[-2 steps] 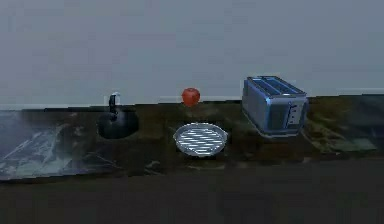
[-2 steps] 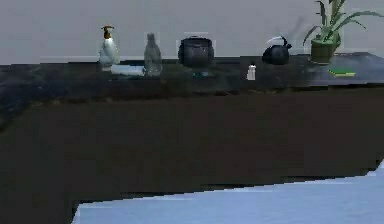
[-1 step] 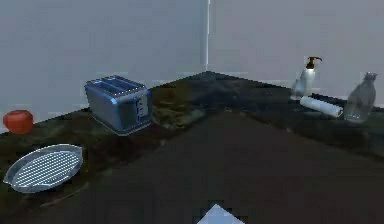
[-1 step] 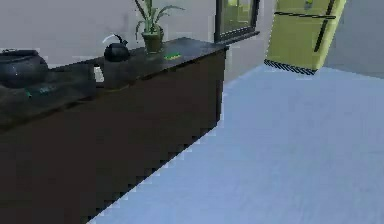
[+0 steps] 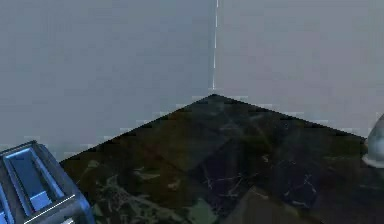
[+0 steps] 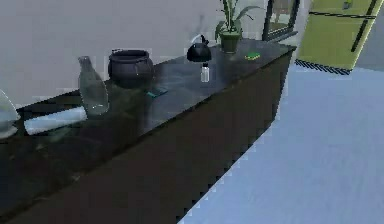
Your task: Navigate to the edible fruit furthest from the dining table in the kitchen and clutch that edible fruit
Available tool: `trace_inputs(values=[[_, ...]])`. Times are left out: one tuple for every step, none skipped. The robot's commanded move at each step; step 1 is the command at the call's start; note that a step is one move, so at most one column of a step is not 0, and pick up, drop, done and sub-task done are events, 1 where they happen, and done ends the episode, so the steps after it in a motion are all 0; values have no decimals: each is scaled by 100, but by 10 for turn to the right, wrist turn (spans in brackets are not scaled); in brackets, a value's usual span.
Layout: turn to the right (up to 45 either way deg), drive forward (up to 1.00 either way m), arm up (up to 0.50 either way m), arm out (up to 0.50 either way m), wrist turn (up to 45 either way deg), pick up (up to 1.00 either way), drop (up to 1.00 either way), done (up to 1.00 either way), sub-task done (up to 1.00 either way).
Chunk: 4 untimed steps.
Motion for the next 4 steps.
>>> trace_inputs(values=[[-450,0,0,0,0,0,0,0,0],[-450,0,0,0,0,0,0,0,0],[-450,0,0,0,0,0,0,0,0],[-240,0,0,0,0,0,0,0,0]])
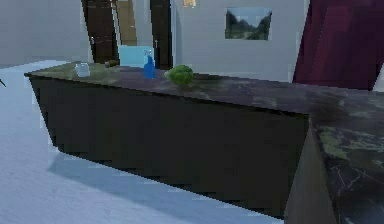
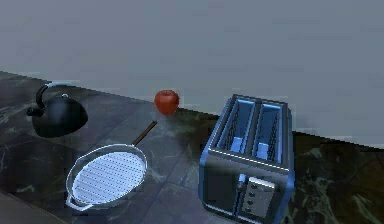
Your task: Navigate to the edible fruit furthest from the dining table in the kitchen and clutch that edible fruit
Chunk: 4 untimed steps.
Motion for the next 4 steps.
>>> trace_inputs(values=[[0,0,50,0,0,0,0,0,0],[0,0,38,0,0,0,0,0,0],[0,0,0,46,0,0,0,0,0],[0,0,0,0,450,0,0,0,0]])
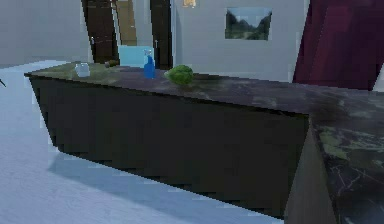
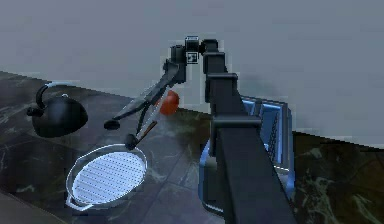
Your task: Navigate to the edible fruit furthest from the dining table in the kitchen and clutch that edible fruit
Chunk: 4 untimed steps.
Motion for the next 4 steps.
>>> trace_inputs(values=[[0,0,0,0,450,0,0,0,0],[0,0,0,0,450,0,0,0,0],[0,0,0,0,210,0,0,0,0],[0,0,-10,0,0,0,0,0,0]])
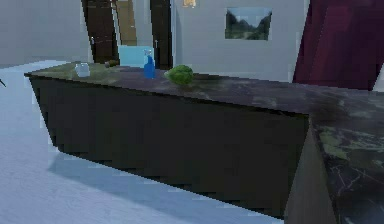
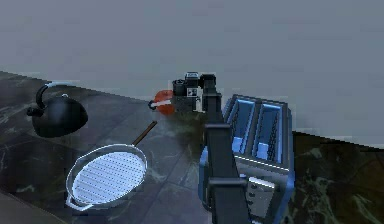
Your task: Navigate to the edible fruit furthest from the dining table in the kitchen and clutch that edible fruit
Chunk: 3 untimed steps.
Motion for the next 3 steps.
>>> trace_inputs(values=[[0,0,0,0,0,100,0,0,0],[0,0,10,0,0,0,0,0,0],[0,0,0,0,0,0,0,100,0]])
